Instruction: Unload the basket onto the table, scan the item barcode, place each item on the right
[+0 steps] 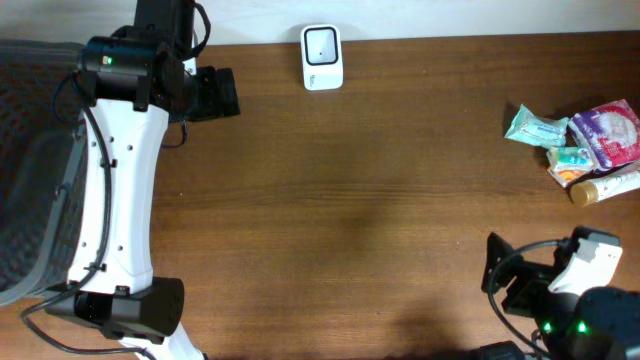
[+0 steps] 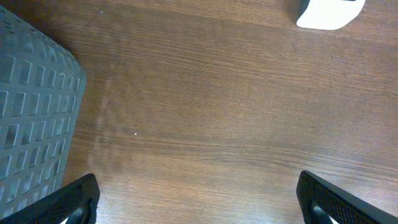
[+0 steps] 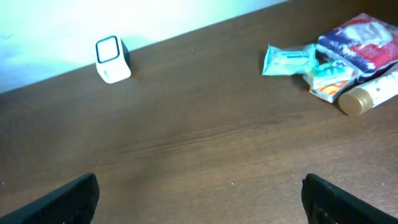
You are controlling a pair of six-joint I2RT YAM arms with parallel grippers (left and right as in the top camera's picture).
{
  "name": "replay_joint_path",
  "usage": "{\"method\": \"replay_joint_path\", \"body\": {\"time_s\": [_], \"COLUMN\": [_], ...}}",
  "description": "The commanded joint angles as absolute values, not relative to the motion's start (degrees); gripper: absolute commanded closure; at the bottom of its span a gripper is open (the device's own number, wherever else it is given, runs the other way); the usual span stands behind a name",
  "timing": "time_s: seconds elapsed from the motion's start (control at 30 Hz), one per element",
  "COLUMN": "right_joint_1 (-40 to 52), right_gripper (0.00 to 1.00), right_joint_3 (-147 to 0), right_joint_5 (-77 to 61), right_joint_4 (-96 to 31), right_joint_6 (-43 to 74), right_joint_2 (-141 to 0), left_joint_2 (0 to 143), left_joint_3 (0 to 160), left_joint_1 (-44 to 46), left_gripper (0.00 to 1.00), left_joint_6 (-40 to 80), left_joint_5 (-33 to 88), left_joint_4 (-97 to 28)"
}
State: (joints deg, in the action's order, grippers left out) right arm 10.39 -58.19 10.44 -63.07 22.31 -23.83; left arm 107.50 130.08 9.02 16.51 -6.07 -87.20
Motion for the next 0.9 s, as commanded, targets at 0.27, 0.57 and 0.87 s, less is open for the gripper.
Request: {"method": "replay_joint_path", "body": {"time_s": [0.27,0.57,0.87], "right_joint_1": [9.93,7.57,5.48], "right_gripper": [0.01,0.01,0.01], "right_joint_3": [-57.80,-56.62,-28.91], "right_joint_5": [13.82,16.29,7.84], "right_joint_4": [-64.49,-68.23,-38.57], "right_joint_6": [21.93,23.77,10.44], "right_joint_2": [-17.10,-15.16,-0.23], "left_joint_2": [107.13,107.13,107.13], "left_joint_3": [130.50,130.50,130.50], "left_joint_1": [8.82,8.82,8.82], "left_gripper": [0.01,0.01,0.01], "left_joint_6": [16.69,16.69,16.69], "left_joint_5": [-6.46,-6.48,-6.46], "left_joint_4": [-87.13,-87.11,-87.13]}}
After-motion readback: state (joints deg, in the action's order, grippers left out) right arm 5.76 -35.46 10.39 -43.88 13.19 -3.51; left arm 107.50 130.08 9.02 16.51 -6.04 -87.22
